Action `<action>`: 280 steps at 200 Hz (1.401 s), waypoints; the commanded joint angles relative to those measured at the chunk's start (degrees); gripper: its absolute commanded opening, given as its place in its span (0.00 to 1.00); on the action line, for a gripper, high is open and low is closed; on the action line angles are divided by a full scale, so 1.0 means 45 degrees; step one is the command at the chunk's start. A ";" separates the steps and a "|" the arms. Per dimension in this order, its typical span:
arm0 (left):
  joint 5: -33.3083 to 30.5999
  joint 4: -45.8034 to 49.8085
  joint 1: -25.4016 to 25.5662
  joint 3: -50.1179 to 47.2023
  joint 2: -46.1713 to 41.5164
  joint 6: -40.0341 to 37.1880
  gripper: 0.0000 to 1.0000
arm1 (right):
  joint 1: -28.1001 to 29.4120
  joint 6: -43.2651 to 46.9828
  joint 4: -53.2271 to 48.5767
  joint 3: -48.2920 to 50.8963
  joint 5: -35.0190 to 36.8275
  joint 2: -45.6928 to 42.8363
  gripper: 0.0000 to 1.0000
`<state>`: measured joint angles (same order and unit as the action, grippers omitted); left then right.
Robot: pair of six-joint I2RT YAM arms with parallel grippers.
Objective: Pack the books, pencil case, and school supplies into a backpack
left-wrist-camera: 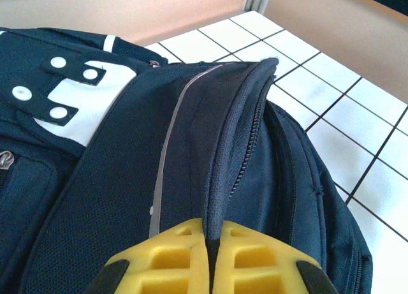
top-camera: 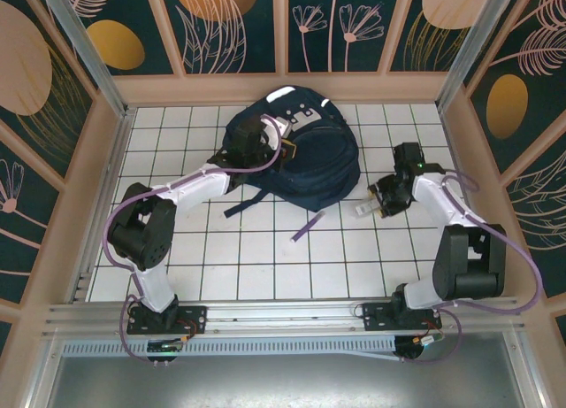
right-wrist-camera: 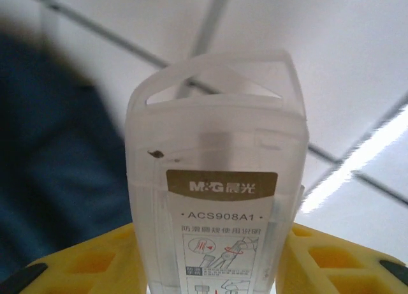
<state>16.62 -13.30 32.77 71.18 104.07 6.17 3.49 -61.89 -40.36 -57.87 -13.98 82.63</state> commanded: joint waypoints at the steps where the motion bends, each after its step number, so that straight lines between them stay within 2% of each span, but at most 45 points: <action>1: 0.0617 -0.0999 -0.0063 0.0164 -0.0690 0.0538 0.00 | 0.0466 -0.1034 0.1209 -0.1470 -0.1005 0.0022 0.46; 38: 0.0796 -0.1412 -0.0114 0.0227 -0.0766 0.1061 0.00 | 0.1675 -0.1960 0.3211 -0.3909 -0.1686 0.1950 0.45; 61: 0.0779 -0.1559 -0.0144 0.0408 -0.0802 0.1196 0.00 | 0.2418 -0.2656 0.5308 -0.4123 -0.1864 0.2902 0.45; 78: 0.0725 -0.1609 -0.0135 0.0614 -0.0803 0.1274 0.00 | 0.2763 -0.2632 0.5769 -0.4498 -0.1464 0.3726 0.46; 111: 0.0612 -0.2100 -0.0183 0.0667 -0.0843 0.1785 0.00 | 0.2726 -0.2664 0.6758 -0.4506 -0.1490 0.4568 0.65; 148: 0.0623 -0.2070 -0.0193 0.0736 -0.0753 0.1905 0.00 | 0.2228 -0.1493 0.7398 -0.3383 -0.2007 0.3500 0.72; 167: 0.0661 -0.1988 -0.0198 0.0721 -0.0754 0.1865 0.00 | 0.1992 -0.0324 0.7381 -0.2514 -0.2349 0.2745 0.67; 181: 0.0738 -0.1984 -0.0194 0.0701 -0.0776 0.1817 0.00 | 0.1949 0.0257 0.7154 -0.1919 -0.2374 0.2391 0.56; 202: 0.0874 -0.1997 -0.0199 0.0684 -0.0779 0.1791 0.00 | 0.1938 0.0326 0.9129 -0.0812 -0.3572 0.2343 0.29; 208: 0.0900 -0.2010 -0.0196 0.0687 -0.0769 0.1792 0.00 | 0.1946 0.0255 0.9496 -0.0781 -0.3865 0.2507 0.25; 224: 0.0992 -0.2030 -0.0194 0.0701 -0.0731 0.1862 0.00 | 0.2057 0.0311 0.9310 -0.1379 -0.4222 0.3209 0.22; 250: 0.1072 -0.2086 -0.0210 0.0740 -0.0696 0.1957 0.00 | 0.2376 0.0903 0.8660 -0.2158 -0.3460 0.4177 0.22; 280: 0.1145 -0.2052 -0.0194 0.0784 -0.0632 0.1963 0.00 | 0.2777 0.0648 0.9981 -0.1866 -0.2888 0.5113 0.20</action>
<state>18.94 -16.47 32.12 71.48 104.05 13.45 14.35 -60.03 -0.45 -65.95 -29.45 102.56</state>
